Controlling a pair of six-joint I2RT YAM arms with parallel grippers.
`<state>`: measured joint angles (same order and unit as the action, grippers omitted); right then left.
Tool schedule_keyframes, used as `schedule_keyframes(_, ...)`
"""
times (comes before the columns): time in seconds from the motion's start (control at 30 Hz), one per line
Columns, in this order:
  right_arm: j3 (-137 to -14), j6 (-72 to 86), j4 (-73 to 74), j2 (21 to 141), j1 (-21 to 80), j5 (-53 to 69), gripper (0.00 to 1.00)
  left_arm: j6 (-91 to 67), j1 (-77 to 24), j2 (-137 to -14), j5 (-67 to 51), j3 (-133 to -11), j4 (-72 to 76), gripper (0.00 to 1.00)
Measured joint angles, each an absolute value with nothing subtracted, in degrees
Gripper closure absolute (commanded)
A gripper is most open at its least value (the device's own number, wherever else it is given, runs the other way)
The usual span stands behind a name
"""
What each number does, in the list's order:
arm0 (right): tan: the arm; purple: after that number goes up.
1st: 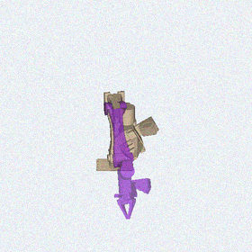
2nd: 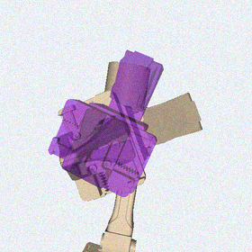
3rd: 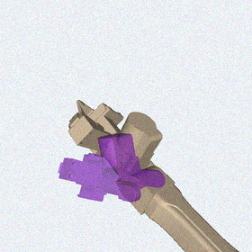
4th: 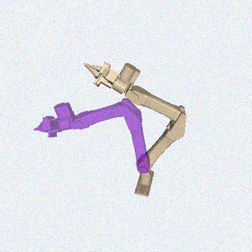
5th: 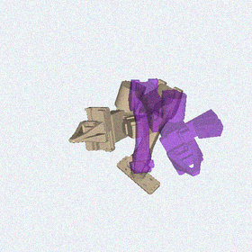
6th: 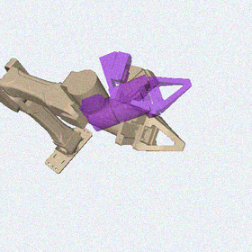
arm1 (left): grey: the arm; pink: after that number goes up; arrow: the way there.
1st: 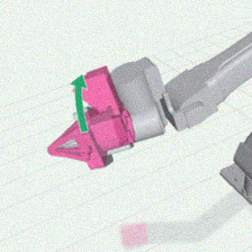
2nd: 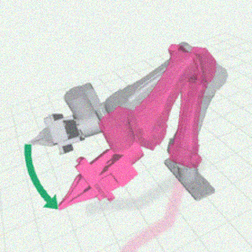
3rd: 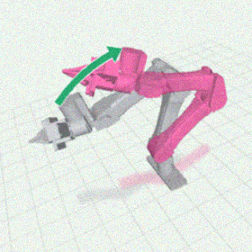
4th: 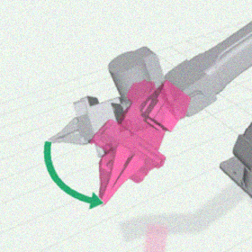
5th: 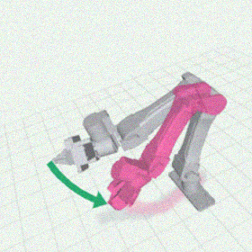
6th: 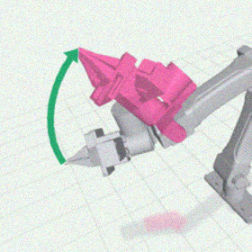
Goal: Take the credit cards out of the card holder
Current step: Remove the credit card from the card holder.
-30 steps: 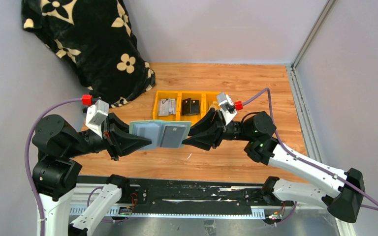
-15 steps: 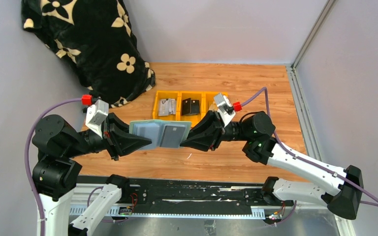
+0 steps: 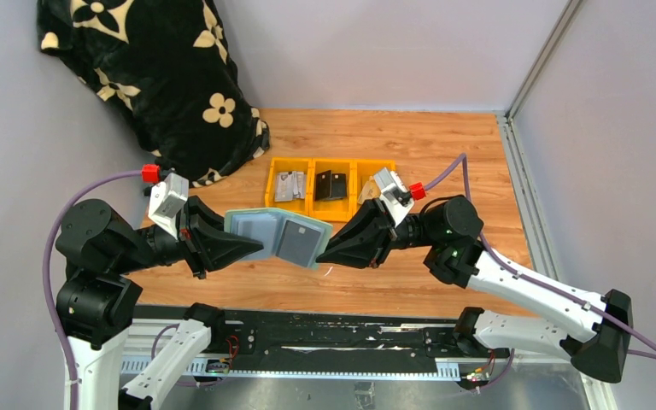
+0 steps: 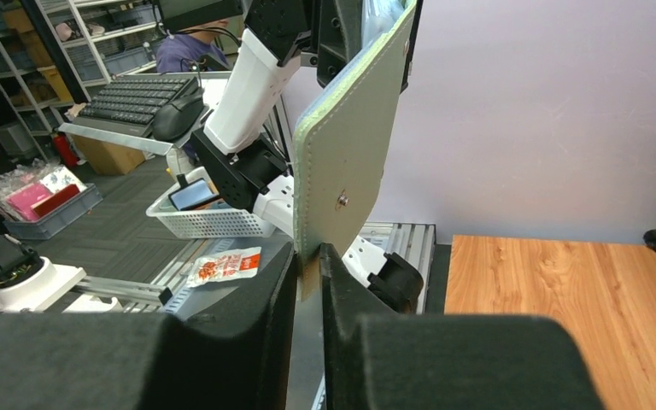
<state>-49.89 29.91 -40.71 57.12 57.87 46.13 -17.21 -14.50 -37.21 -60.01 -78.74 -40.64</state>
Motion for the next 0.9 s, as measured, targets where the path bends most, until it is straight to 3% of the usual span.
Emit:
schedule_keyframes(0.3, -51.7, 28.7, -37.1, 57.7, 58.0, 45.1, 0.95, -17.2, -14.5, -37.2, -59.1, -78.7, -40.4, 1.00)
schedule_keyframes(0.33, -51.9, 28.6, -36.6, 57.7, 58.0, 44.9, 0.92, -17.2, -14.5, -37.2, -58.9, -78.7, -40.4, 1.00)
schedule_keyframes(0.47, -53.1, 28.2, -34.3, 57.9, 58.3, 43.4, 0.58, -17.2, -14.5, -37.2, -58.5, -78.7, -40.3, 1.00)
schedule_keyframes(0.53, -53.9, 27.5, -33.0, 58.2, 58.5, 41.7, 0.50, -17.2, -14.5, -37.2, -58.8, -78.7, -40.4, 1.00)
schedule_keyframes(0.6, -54.5, 26.9, -31.7, 58.5, 58.7, 40.0, 0.50, -17.2, -14.5, -37.2, -58.8, -78.7, -40.4, 1.00)
schedule_keyframes(0.73, -54.8, 25.9, -30.1, 58.9, 59.2, 37.6, 0.69, -17.2, -14.5, -37.2, -58.9, -78.7, -40.6, 1.00)
schedule_keyframes(0.8, -54.8, 25.6, -29.9, 59.0, 59.5, 37.4, 0.69, -17.2, -14.5, -37.2, -58.9, -78.7, -40.6, 1.00)
schedule_keyframes(0.9, -54.8, 25.5, -30.0, 59.0, 59.7, 37.8, 0.58, -17.1, -14.5, -37.2, -58.9, -78.7, -40.8, 1.00)
